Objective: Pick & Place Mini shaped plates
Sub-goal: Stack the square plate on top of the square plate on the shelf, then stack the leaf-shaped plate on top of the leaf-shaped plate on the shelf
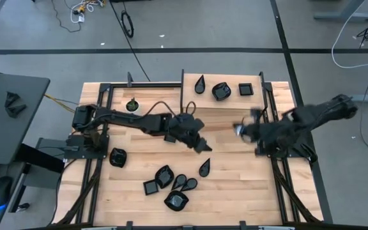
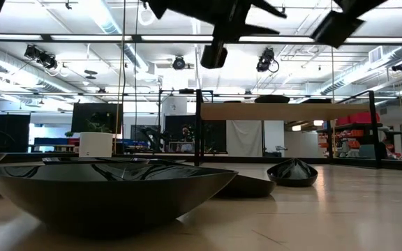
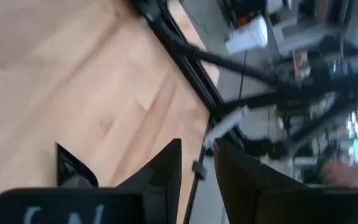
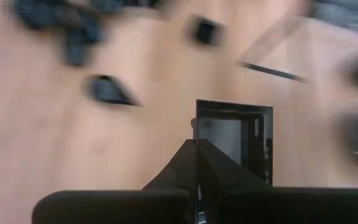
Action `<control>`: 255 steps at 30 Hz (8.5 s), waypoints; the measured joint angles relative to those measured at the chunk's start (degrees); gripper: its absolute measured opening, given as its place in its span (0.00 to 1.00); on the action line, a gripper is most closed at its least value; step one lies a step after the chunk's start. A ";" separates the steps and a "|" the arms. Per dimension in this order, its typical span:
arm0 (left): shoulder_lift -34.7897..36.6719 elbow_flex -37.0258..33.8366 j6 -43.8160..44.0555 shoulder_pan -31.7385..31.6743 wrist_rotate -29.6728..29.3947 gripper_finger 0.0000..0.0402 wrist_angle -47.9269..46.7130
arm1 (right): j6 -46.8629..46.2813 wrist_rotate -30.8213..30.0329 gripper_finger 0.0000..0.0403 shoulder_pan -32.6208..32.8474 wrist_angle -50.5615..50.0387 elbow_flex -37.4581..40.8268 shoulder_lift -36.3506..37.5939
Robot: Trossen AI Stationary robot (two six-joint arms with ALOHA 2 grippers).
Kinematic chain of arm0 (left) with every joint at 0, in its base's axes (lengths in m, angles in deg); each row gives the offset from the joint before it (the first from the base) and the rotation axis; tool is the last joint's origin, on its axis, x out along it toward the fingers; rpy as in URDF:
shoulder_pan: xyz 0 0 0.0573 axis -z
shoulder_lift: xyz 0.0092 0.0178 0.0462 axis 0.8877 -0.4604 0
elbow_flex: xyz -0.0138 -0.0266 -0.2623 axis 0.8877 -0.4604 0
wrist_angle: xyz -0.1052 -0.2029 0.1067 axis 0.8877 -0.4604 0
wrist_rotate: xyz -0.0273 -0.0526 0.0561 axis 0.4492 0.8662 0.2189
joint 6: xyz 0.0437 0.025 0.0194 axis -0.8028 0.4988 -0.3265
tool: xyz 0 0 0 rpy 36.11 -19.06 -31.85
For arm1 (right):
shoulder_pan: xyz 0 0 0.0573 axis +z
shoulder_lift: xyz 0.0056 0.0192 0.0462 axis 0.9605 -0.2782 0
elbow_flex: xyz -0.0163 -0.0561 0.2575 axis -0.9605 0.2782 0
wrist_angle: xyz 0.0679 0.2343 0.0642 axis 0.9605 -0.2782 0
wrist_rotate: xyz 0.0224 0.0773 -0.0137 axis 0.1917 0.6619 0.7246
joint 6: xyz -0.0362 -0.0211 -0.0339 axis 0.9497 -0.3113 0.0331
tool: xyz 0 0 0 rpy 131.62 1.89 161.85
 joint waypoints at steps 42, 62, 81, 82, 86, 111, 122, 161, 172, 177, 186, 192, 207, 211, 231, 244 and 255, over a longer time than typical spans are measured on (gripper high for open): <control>-0.09 -0.02 -5.92 1.13 -6.99 0.23 0.95 | 57.77 0.86 0.25 -59.30 8.54 5.58 -8.22; -0.11 -0.04 -4.86 -0.03 -7.21 0.23 1.05 | 14.19 4.94 0.11 -67.80 3.52 -0.87 -9.31; -0.11 -0.04 -3.32 1.11 -7.10 0.23 1.03 | 9.86 8.49 0.01 -74.37 2.67 -0.87 -17.58; -0.11 -0.04 -3.32 1.09 -7.16 0.23 1.03 | 9.88 8.51 0.02 -74.37 2.42 -0.87 -17.56; -0.11 -0.04 -3.32 1.09 -7.18 0.23 1.03 | 9.71 8.51 0.02 -74.37 1.11 -0.87 -17.56; -0.13 -0.04 -1.80 1.31 -4.47 0.23 1.05 | 0.17 14.71 0.01 -74.37 -2.01 -0.87 -12.95; 3.65 -0.04 -1.28 2.40 -5.59 0.23 -0.55 | 0.76 15.55 0.01 -74.27 -4.61 -0.86 -8.09; 10.01 -24.79 34.32 24.41 -21.41 0.45 -25.34 | -24.18 7.66 0.01 -26.57 8.72 -0.80 -3.50; 9.99 -28.26 37.88 24.36 -22.95 0.28 -20.39 | -24.52 7.66 0.01 -22.17 11.17 -0.78 -6.81; 10.43 -25.79 34.96 24.27 -22.65 0.28 -20.91 | -24.81 7.66 0.01 -21.27 12.93 -0.78 -7.07; 10.40 -25.16 35.21 22.20 -21.11 0.48 -31.18 | -24.82 7.66 0.01 -19.88 15.50 -0.76 -7.98; 10.40 -25.16 30.60 21.30 -22.08 0.48 -31.55 | -24.81 7.68 0.01 -18.64 15.91 -0.76 -8.36; 7.93 -25.11 28.61 19.95 -22.46 0.27 -27.42 | -24.08 6.71 0.01 -18.46 16.35 -0.76 -8.49; 7.94 -25.12 27.45 19.95 -22.52 0.27 -27.48 | -23.32 6.61 0.01 -18.46 16.43 -0.76 -8.49; 7.57 -25.14 24.66 19.65 -22.37 0.01 -25.18 | -21.79 6.62 0.01 -18.47 16.26 -0.76 -8.47; 10.97 -14.90 15.41 11.53 -24.35 0.00 -24.63 | -25.71 12.14 0.09 -18.48 16.92 3.13 -8.45; 10.99 -5.26 3.51 5.07 -27.81 0.00 -25.26 | -29.00 18.89 0.38 -16.08 39.18 8.59 -9.41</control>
